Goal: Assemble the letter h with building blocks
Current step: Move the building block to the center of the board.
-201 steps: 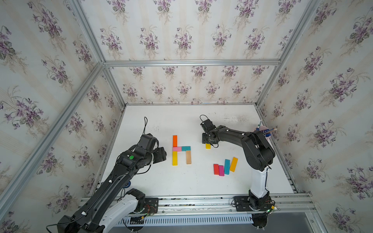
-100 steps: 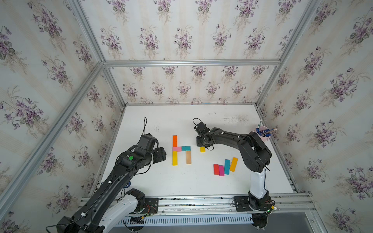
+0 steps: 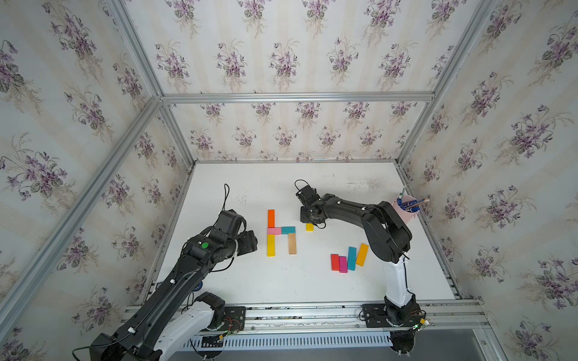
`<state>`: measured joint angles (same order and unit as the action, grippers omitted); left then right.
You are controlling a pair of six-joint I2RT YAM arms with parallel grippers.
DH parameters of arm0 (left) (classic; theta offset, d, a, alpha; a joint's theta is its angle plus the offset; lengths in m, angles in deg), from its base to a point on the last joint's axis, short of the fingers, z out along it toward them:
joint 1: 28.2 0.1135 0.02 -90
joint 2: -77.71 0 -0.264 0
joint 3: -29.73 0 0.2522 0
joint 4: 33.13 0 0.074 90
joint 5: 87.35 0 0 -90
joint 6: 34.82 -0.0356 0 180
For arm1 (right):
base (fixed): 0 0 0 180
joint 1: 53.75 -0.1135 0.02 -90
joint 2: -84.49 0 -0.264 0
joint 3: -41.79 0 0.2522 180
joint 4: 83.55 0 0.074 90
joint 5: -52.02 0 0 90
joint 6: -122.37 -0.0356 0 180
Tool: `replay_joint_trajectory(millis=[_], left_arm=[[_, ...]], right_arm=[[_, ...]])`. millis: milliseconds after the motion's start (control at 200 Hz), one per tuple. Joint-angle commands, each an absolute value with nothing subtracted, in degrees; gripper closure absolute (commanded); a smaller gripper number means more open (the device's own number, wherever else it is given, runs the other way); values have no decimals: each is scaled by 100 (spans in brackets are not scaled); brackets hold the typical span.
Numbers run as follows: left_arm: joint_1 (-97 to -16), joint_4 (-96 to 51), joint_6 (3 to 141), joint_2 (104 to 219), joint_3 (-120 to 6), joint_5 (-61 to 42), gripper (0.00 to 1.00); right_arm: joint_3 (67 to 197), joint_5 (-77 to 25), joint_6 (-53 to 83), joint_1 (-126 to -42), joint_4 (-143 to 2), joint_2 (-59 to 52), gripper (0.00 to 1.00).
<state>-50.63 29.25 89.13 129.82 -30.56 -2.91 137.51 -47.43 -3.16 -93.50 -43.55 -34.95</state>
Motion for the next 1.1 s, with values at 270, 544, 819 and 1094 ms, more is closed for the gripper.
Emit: replay_joint_trajectory(millis=[270, 544, 819, 1094], left_arm=[[-5060, 2835, 8947, 13035, -3164, -315, 26], [-5060, 2854, 8912, 13053, -3212, -280, 26], [-5059, 2835, 8913, 13106, -3237, -289, 26], [-5061, 2851, 8912, 13106, -3237, -263, 26]], right_arm=[[13704, -4832, -361, -9339, -3842, -3496, 62], [13647, -4888, -235, -9243, -3840, -3407, 65], [13767, -4809, -74, -9241, -3886, -3542, 60], [13897, -4759, 42, -9242, -3893, -3671, 61]])
